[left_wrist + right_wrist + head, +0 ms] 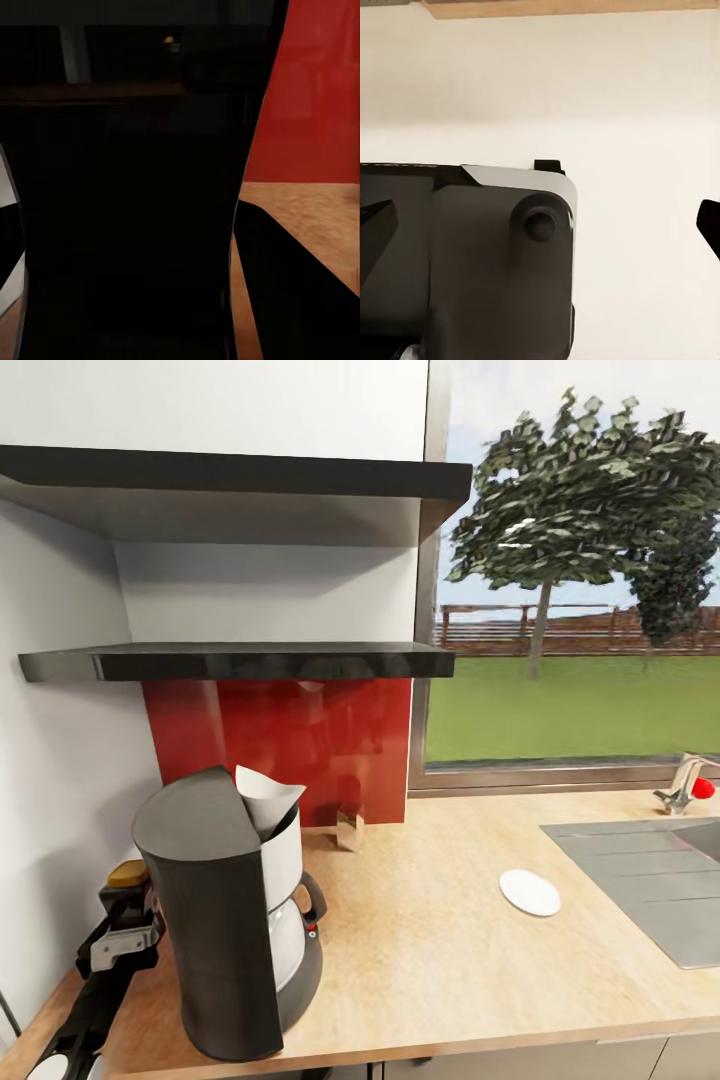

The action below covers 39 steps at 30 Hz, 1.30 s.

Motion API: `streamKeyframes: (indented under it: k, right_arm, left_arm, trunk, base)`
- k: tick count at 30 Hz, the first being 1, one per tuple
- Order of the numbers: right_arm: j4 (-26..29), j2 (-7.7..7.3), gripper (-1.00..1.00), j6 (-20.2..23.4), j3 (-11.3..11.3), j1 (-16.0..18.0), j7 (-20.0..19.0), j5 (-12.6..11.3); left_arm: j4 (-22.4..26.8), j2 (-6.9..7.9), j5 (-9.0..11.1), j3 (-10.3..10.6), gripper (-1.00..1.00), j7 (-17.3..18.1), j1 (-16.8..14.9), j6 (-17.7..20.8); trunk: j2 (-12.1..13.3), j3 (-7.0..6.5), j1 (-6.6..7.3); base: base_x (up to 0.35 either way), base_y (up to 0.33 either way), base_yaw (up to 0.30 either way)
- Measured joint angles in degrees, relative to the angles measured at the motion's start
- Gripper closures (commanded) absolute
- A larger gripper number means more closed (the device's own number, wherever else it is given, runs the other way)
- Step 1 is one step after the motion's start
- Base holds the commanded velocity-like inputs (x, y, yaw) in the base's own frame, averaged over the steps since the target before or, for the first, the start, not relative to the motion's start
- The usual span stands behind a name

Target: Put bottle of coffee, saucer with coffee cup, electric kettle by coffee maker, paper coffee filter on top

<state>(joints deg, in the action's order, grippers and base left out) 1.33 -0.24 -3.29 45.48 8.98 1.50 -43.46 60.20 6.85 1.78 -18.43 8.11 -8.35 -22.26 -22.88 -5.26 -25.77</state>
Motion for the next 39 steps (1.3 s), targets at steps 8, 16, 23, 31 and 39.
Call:
streamKeyframes:
  k: [8,16,23,31,39]
  right_arm:
    - [-0.1,0.0,-1.0,0.0,0.0,0.0,0.0,0.0]
    - [-0.1,0.0,-1.0,0.0,0.0,0.0,0.0,0.0]
    - [-0.1,0.0,-1.0,0.0,0.0,0.0,0.0,0.0]
    - [-0.1,0.0,-1.0,0.0,0.0,0.0,0.0,0.0]
    - [-0.1,0.0,-1.0,0.0,0.0,0.0,0.0,0.0]
  left_arm:
    - [-0.3,-0.09,0.0,0.1,1.0,0.1,0.2,0.0]
    - [-4.3,0.31,0.0,0.0,1.0,0.0,0.3,-0.9]
    - [-4.8,0.22,0.0,0.0,-1.0,0.0,0.3,-1.0]
    - [-4.8,0.11,0.0,0.0,-1.0,0.0,0.3,-1.2]
    - [-4.8,0.24,0.0,0.0,-1.0,0.0,0.3,-1.2]
  trunk:
    - [0.0,0.0,0.0]
    - [0.0,0.0,0.0]
    - [0.0,0.0,0.0]
    - [0.0,0.0,0.0]
    - [0.0,0.0,0.0]
  base:
    - [0.0,0.0,0.0]
    - [0.0,0.0,0.0]
    - [0.0,0.0,0.0]
    - [0.0,0.0,0.0]
    - [0.0,0.0,0.0]
